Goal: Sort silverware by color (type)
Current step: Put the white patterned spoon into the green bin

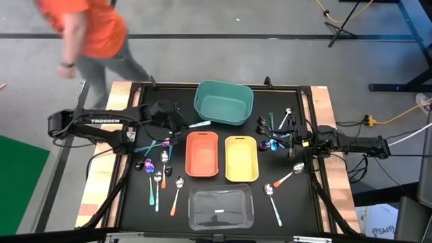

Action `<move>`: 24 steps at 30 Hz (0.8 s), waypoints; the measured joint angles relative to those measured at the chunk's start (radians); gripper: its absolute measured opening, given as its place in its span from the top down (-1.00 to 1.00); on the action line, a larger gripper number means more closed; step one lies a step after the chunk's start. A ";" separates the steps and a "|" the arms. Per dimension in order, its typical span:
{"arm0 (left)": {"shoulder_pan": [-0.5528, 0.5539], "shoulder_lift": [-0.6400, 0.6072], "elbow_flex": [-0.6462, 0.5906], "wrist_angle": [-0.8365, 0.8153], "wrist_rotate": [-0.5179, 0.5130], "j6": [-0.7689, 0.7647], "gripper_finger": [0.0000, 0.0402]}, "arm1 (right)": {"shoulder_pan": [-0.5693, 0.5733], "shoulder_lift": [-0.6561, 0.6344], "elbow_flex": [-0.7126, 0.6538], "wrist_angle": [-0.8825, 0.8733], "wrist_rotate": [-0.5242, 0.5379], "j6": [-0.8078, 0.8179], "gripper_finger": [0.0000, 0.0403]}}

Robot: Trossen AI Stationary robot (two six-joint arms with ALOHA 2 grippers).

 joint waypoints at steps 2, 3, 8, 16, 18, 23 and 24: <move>-0.017 0.001 0.000 0.111 0.015 -0.025 0.89 | 0.000 0.000 0.000 0.000 0.000 0.000 0.44; -0.026 0.003 0.000 0.173 0.020 -0.029 0.89 | 0.000 0.000 0.000 0.000 0.000 0.000 0.44; -0.054 0.031 0.000 0.491 0.023 -0.028 0.89 | 0.000 0.000 0.000 0.000 0.000 0.000 0.44; -0.049 0.136 0.105 0.673 0.022 -0.004 0.89 | 0.000 0.000 0.000 0.000 0.000 0.000 0.44; -0.049 0.186 0.183 0.628 0.021 0.034 0.89 | 0.000 0.000 0.000 0.000 0.000 0.000 0.44; -0.023 0.329 0.373 0.462 0.006 0.111 0.89 | 0.000 0.000 0.000 0.000 0.001 0.000 0.44; -0.014 0.359 0.409 0.432 0.005 0.110 0.89 | 0.000 0.000 0.000 0.000 0.000 0.000 0.44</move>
